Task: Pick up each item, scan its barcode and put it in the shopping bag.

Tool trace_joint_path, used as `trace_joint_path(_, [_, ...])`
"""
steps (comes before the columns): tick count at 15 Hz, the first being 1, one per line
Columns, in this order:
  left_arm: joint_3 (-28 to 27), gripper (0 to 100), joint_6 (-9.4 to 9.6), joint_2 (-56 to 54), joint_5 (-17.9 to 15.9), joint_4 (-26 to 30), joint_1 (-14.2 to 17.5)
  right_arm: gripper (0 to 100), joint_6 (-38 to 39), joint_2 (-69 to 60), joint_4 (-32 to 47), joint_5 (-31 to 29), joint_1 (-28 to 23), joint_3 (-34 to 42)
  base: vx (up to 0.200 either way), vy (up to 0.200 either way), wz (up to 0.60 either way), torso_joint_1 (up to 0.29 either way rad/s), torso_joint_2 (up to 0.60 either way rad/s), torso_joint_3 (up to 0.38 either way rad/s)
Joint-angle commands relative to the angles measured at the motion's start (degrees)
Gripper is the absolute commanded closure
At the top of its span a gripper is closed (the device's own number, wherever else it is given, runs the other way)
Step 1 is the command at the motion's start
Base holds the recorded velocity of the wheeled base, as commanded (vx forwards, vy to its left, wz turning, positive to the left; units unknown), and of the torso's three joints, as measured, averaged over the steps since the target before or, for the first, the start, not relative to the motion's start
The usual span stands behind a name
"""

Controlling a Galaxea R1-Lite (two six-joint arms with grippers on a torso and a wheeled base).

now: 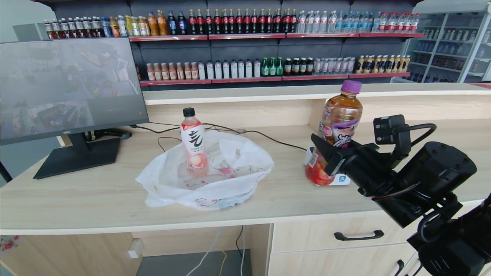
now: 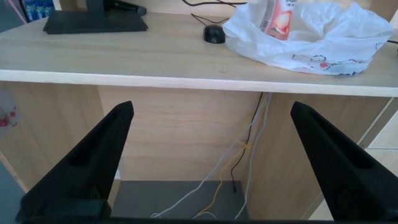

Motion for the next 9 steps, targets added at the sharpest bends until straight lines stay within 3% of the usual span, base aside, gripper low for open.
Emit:
trace_joint_path(1, [0.0, 0, -0.01, 0.0, 0.0, 0.0, 0.0, 100, 0.0, -0.1, 0.0, 0.2, 0.2, -0.3, 0.000, 0.200, 0.00, 0.007, 0.00, 0.002])
trace_joint_path(9, [0.0, 0, -0.01, 0.0, 0.0, 0.0, 0.0, 100, 0.6, 1.2, 0.0, 0.3, 2.3, -4.6, 0.000, 0.200, 0.00, 0.002, 0.00, 0.002])
